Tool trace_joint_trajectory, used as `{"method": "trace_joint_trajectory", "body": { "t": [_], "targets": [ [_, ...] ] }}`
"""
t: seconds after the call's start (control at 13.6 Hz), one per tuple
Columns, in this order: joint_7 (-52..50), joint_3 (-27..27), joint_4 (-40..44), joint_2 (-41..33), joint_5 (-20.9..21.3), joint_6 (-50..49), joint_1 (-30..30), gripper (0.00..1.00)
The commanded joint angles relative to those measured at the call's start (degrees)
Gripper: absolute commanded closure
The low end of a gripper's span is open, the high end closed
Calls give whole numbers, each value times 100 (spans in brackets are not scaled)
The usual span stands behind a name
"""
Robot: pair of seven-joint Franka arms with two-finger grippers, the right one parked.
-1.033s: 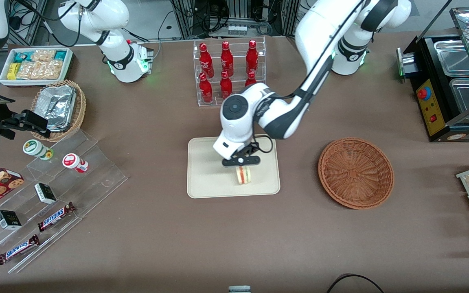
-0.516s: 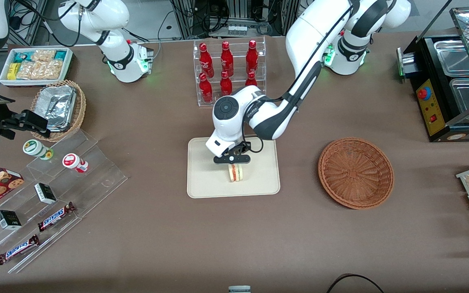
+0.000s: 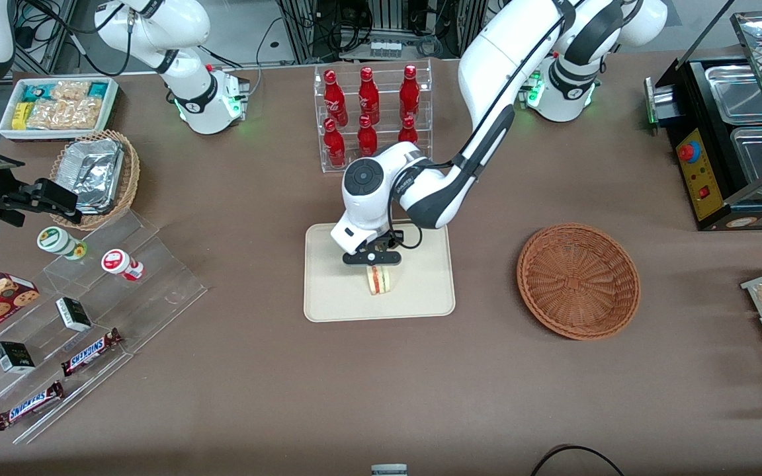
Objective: Place sandwich from basket to tray
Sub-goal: 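Lower the sandwich onto the tray and open the left gripper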
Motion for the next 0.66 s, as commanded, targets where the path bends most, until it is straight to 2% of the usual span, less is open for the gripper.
{"method": "trace_joint_trajectory", "body": {
  "t": [0.0, 0.22, 0.59],
  "targets": [
    [-59, 58, 103, -280, 16, -87, -36, 0],
    [-50, 102, 59, -904, -220, -656, 51, 0],
    [64, 102, -415, -2160, -221, -1483, 867, 0]
  ]
}}
